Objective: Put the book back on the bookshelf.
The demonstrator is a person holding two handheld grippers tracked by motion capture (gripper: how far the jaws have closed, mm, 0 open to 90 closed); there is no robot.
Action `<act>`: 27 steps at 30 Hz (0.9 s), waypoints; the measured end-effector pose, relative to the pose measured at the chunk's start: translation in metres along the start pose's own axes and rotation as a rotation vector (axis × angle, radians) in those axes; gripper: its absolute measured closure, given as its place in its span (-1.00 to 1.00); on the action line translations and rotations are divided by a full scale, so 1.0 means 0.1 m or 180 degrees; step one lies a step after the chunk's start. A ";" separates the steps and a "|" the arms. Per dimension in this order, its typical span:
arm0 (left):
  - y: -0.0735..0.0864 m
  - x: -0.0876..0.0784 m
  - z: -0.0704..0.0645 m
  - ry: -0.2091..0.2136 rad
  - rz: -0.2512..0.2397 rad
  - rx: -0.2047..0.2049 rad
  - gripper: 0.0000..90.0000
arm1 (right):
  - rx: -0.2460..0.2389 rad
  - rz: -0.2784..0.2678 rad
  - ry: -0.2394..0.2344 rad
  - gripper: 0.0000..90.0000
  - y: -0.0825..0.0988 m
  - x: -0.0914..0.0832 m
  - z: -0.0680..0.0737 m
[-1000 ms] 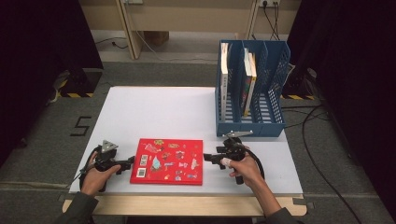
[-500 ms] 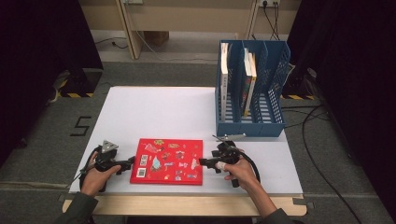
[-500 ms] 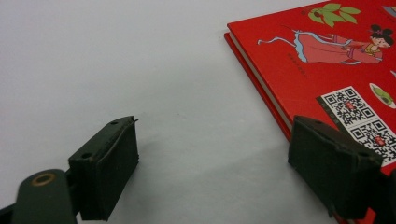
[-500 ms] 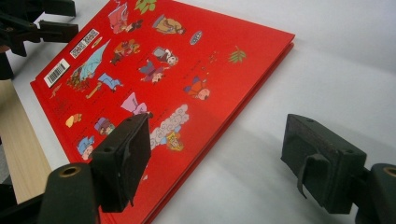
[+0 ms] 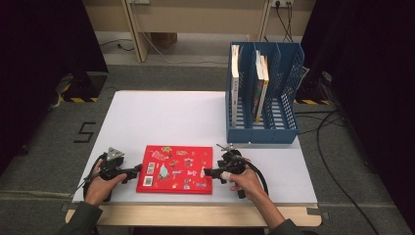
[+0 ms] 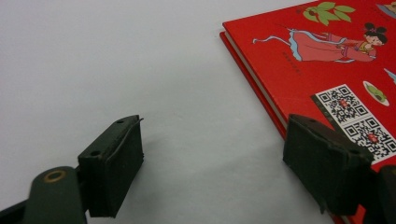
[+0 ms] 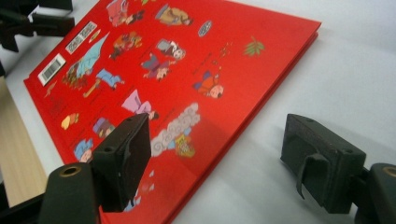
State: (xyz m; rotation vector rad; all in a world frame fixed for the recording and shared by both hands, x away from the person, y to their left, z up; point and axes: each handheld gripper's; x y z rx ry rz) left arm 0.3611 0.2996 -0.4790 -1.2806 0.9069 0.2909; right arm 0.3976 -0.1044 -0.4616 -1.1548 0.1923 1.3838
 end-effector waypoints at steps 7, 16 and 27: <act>0.00 -0.01 -0.02 0.0013 -0.0003 -0.0010 -0.49 | 0.0067 -0.0056 -0.0005 -0.45 0.01 0.06 0.04; -0.01 -0.04 -0.09 0.0085 -0.0028 0.0025 -0.10 | 0.0051 -0.0119 0.0022 -0.51 0.04 0.14 0.15; -0.03 -0.06 -0.20 0.0173 -0.0009 0.0036 0.33 | 0.0359 -0.0249 -0.0020 -0.39 0.05 0.11 0.10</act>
Point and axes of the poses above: each handheld gripper's, and its own axes: x roughly forward along the jaws, y roughly out of its underside, z roughly to its left, and after that the axes turned 7 degrees about x, right-handed
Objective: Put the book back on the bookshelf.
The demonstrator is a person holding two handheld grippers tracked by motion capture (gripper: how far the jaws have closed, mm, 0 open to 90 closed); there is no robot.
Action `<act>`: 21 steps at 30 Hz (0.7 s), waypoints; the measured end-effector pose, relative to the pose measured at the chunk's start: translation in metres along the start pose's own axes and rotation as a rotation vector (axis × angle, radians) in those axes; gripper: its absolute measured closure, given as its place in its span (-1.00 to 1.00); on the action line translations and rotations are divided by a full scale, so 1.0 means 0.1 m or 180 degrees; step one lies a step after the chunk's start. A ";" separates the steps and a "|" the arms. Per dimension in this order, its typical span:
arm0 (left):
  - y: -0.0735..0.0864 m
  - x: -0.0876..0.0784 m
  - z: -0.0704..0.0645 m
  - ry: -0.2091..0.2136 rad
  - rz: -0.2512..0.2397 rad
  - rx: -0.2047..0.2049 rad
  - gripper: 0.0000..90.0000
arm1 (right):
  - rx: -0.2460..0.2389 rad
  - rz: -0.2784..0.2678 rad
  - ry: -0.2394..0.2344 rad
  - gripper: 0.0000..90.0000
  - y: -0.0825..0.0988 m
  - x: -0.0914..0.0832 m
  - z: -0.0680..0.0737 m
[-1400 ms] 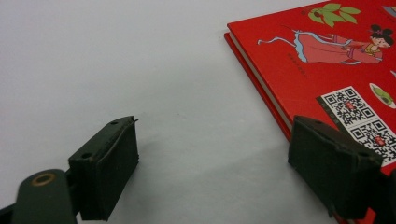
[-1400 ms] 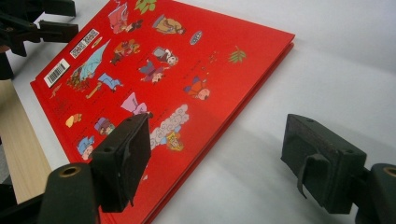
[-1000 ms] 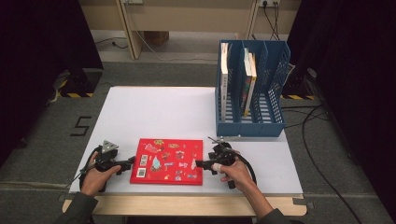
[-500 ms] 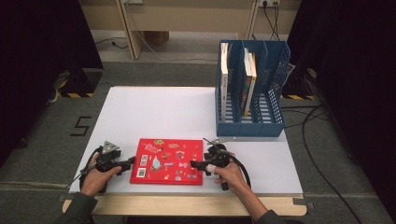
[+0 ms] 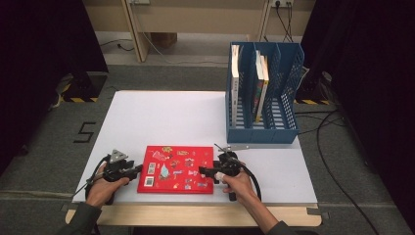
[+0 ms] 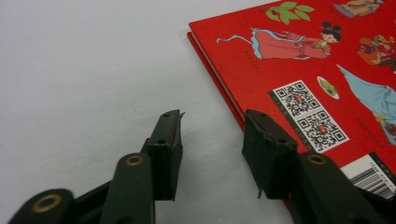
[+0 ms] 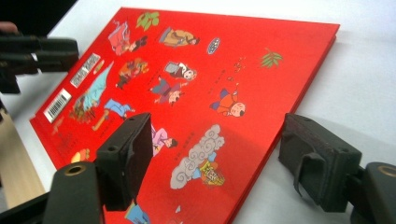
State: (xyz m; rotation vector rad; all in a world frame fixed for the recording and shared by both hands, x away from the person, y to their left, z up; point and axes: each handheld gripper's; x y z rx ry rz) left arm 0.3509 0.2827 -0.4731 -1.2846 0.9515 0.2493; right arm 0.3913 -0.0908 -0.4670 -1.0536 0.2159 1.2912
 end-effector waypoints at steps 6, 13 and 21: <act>-0.02 0.01 -0.14 0.0157 0.0032 0.0100 -0.02 | 0.0111 -0.0094 0.0099 -0.36 -0.07 -0.06 -0.15; -0.02 0.01 -0.10 0.0269 0.0012 0.0007 -0.47 | 0.0130 -0.0103 0.0110 -0.24 -0.09 -0.10 -0.24; -0.05 0.03 -0.27 0.0606 0.0051 0.0087 -0.56 | 0.0167 -0.0154 0.0139 -0.34 -0.07 -0.08 -0.20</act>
Point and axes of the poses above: each handheld gripper's, and its own axes: x roughly forward along the jaws, y roughly out of its underside, z roughly to its left, and after that the axes turned 7 degrees about x, right-handed
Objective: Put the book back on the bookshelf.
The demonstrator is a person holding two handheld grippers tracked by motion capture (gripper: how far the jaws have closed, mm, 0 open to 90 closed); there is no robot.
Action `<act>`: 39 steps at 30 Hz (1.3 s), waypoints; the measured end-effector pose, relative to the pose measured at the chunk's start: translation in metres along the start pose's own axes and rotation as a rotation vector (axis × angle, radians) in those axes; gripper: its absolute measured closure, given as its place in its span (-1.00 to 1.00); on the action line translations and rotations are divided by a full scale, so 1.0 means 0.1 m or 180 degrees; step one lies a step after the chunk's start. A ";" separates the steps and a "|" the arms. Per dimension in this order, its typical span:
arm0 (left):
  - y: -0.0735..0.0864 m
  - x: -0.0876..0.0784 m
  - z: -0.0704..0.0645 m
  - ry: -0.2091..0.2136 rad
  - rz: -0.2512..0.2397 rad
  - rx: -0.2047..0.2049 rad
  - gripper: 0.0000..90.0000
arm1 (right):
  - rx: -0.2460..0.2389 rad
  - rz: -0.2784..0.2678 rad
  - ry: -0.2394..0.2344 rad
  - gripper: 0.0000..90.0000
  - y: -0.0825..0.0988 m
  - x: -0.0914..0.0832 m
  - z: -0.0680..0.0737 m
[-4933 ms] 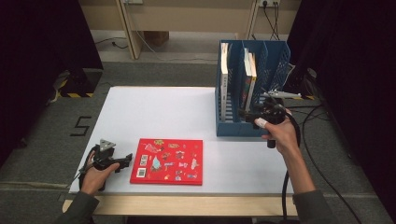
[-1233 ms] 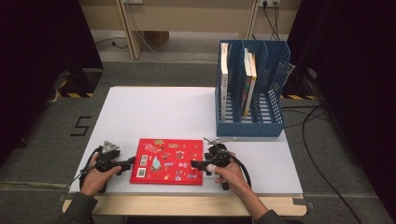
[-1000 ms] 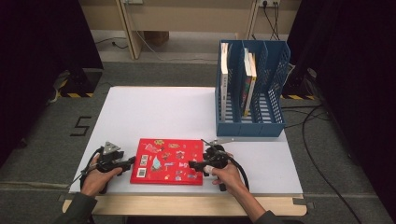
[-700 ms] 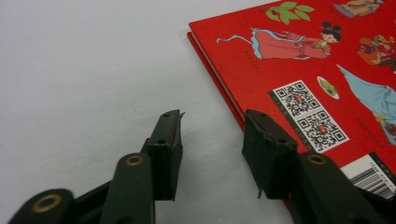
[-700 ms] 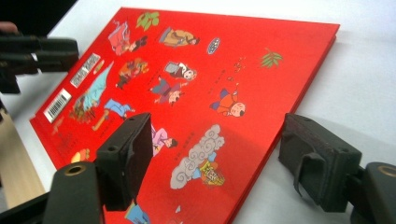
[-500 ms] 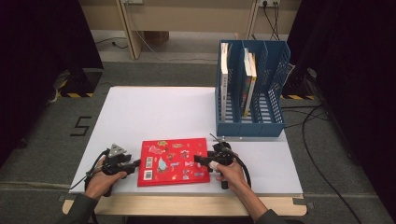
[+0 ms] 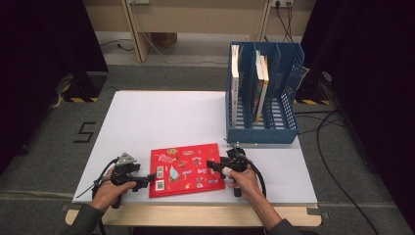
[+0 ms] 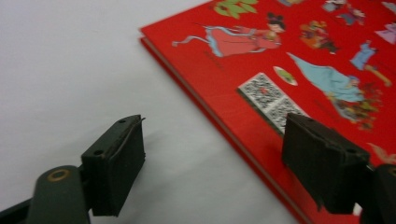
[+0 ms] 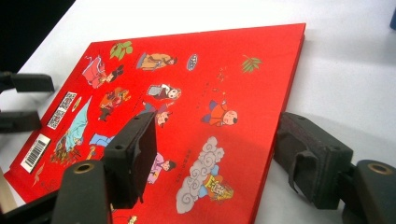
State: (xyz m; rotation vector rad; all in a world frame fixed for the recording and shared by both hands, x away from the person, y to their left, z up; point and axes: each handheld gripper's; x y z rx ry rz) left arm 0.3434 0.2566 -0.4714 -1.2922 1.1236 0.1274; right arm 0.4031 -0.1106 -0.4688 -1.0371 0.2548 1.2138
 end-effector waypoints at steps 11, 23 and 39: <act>-0.04 0.05 -0.18 0.0286 0.0060 0.0234 -0.60 | 0.0087 -0.0025 0.0033 -0.29 0.00 0.00 0.01; -0.03 0.06 -0.18 0.0323 0.0060 0.0282 -0.64 | 0.0348 -0.0059 -0.0064 -0.21 -0.01 -0.02 -0.04; -0.03 0.05 -0.15 0.0425 0.0038 0.0213 -0.71 | 0.0329 -0.0093 -0.0128 -0.19 -0.21 -0.13 0.06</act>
Point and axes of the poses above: each handheld gripper's, and its own axes: x roughly forward along the jaws, y roughly out of its underside, z roughly to its left, and after that the axes turned 7 degrees about x, right-handed
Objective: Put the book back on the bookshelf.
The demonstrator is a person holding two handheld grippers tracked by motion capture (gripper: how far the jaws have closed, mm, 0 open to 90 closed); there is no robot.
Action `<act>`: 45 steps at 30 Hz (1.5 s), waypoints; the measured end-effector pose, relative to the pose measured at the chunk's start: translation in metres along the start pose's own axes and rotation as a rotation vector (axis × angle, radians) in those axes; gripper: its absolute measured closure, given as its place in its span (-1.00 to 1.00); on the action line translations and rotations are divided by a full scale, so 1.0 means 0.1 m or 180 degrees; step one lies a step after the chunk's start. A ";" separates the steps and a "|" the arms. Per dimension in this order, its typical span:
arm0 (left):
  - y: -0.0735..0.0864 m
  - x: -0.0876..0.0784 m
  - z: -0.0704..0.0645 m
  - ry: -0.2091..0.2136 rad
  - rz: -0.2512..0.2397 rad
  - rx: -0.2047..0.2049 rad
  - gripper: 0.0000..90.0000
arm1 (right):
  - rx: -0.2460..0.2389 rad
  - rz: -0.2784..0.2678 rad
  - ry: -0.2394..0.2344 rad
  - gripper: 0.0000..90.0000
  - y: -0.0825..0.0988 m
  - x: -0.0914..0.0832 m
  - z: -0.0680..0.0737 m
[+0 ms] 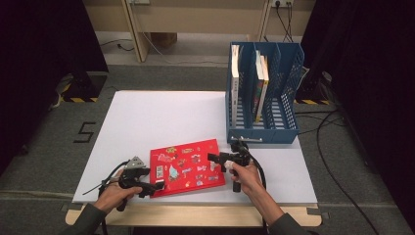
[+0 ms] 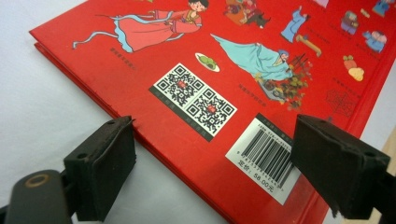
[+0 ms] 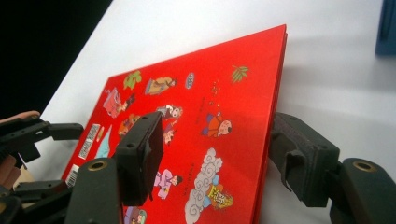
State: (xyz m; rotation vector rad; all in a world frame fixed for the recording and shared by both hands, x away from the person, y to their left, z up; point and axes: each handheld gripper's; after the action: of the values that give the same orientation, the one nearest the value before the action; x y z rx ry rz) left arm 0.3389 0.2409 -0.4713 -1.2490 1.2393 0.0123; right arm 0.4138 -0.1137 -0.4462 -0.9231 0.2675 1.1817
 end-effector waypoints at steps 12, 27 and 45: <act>0.02 -0.04 0.07 0.0207 -0.0138 -0.0271 -0.81 | -0.0447 -0.0096 -0.0060 -0.20 -0.43 -0.17 0.57; 0.05 -0.07 0.13 0.0397 -0.0321 -0.0345 -0.83 | -0.0897 -0.0147 -0.0172 -0.20 -0.67 -0.24 1.20; 0.05 -0.06 0.13 0.0504 -0.0471 -0.0305 -0.77 | -0.1192 -0.0095 -0.0239 -0.11 -0.79 -0.28 1.58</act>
State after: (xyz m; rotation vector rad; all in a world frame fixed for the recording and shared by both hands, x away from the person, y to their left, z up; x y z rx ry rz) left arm 0.3421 0.2555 -0.4727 -1.4451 1.2908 -0.1387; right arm 0.4287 -0.0222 -0.2935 -1.1997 -0.0315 1.2587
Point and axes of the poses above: each handheld gripper's, and its own axes: x roughly forward along the jaws, y roughly out of its underside, z roughly to its left, and after that the axes turned 7 degrees about x, right-handed
